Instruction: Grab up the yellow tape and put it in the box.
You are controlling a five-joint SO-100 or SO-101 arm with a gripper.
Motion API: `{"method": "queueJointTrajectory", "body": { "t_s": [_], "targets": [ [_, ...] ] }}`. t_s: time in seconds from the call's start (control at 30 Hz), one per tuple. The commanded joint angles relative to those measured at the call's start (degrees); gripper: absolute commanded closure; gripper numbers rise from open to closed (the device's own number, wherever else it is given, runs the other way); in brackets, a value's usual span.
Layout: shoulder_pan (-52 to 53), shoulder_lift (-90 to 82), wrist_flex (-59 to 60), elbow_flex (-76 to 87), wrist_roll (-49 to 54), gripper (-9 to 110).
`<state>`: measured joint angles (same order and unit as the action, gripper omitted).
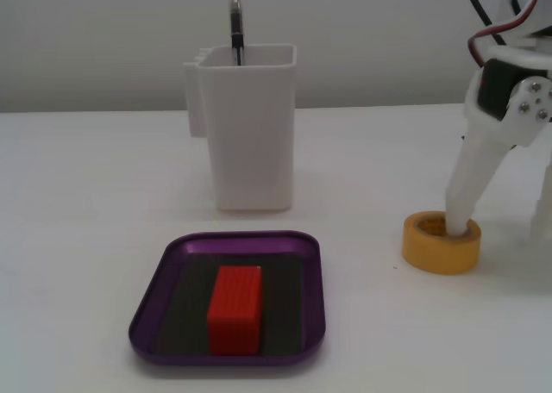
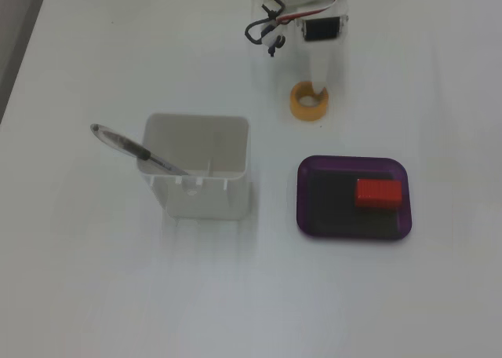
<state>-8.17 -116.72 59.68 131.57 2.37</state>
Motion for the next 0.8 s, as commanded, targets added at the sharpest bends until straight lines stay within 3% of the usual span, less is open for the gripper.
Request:
{"method": "queueJointTrajectory", "body": {
  "t_s": [0.0,0.23,0.47,0.77],
  "targets": [
    [-0.4,2.2,-2.4,-2.1,0.6,79],
    [-0.5,6.2,-5.6,-1.7,0.5,80],
    [-0.5,8.3,-6.0,-2.1,0.0,103],
    [-3.8,0.0,-2.1,-12.0,-1.2,102]
  ]
}}
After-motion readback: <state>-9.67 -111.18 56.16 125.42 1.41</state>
